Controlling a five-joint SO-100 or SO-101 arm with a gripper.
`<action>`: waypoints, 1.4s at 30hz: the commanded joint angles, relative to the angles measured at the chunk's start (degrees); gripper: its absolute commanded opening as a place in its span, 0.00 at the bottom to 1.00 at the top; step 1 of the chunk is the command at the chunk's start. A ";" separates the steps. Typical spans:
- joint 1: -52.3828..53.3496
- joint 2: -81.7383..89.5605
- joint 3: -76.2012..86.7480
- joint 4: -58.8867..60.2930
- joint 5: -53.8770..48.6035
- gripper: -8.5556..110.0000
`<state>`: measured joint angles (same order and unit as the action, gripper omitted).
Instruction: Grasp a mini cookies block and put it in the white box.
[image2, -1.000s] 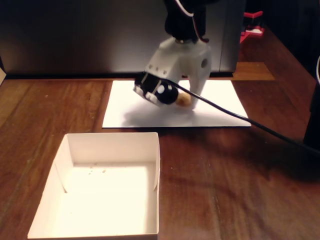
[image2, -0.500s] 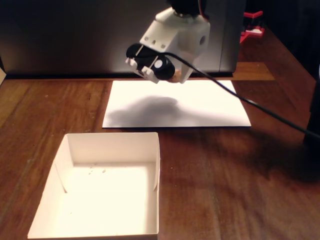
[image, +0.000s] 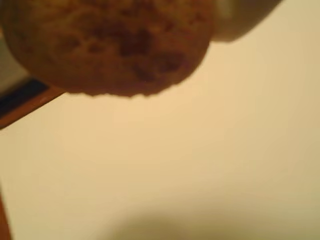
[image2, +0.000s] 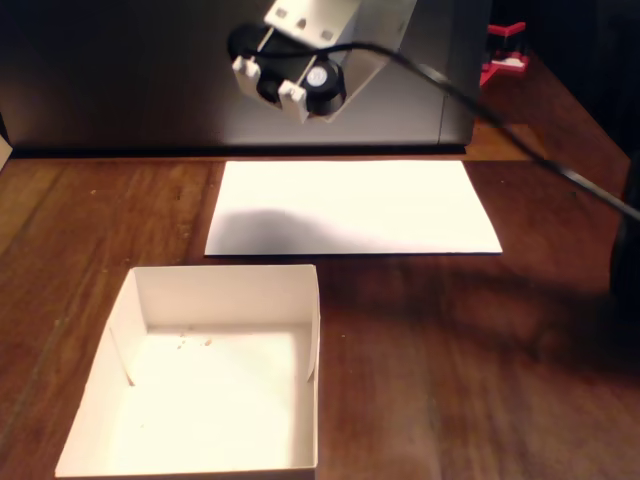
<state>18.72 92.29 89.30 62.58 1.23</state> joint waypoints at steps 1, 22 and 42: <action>-4.13 10.28 -7.47 -1.32 -2.99 0.23; -26.98 11.95 -7.65 -4.22 -12.04 0.23; -34.01 -4.57 -6.77 -10.37 -3.96 0.23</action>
<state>-14.68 85.87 89.12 54.76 -3.34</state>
